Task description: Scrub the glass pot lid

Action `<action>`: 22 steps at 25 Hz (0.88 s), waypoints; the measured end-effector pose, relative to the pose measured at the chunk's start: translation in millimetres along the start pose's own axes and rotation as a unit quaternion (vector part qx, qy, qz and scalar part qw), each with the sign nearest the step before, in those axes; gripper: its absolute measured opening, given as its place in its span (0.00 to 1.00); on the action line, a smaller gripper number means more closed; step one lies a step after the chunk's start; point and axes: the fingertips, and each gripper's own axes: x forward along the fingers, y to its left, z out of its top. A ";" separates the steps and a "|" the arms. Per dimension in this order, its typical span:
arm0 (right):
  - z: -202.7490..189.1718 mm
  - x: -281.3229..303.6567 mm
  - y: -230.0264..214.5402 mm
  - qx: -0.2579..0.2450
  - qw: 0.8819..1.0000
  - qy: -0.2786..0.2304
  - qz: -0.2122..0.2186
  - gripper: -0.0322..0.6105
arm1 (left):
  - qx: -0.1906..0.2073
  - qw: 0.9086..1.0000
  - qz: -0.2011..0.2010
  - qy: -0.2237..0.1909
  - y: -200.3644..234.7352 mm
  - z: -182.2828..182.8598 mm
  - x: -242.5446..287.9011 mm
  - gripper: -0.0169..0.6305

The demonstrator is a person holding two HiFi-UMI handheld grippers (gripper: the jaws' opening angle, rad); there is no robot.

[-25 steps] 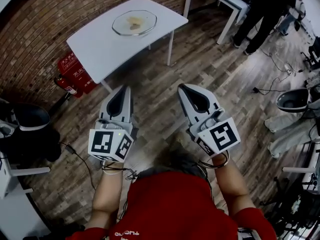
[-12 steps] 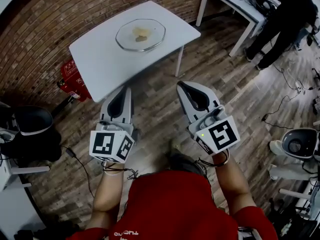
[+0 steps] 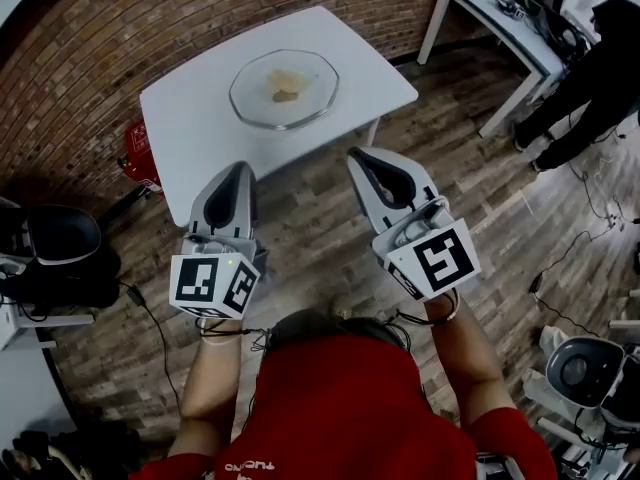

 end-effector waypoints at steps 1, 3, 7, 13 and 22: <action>-1.5 4.8 -7.4 0.000 1.000 0.000 0.004 0.10 | 0.000 1.000 0.006 0.003 1.5 -0.8 6.8 0.05; -5.2 13.6 -20.3 0.003 1.000 0.003 0.010 0.10 | -0.002 1.000 0.016 0.008 5.0 -2.0 18.9 0.05; -14.4 31.8 -42.0 0.006 1.000 0.008 0.021 0.10 | -0.002 0.999 0.036 0.012 15.2 -2.7 40.0 0.05; -29.5 64.8 -64.9 0.005 0.999 0.015 0.039 0.10 | -0.003 0.998 0.062 0.012 38.8 -10.4 72.5 0.05; -45.3 148.5 -99.0 0.000 0.998 0.018 0.067 0.10 | 0.002 0.996 0.094 0.008 95.8 -16.0 131.6 0.05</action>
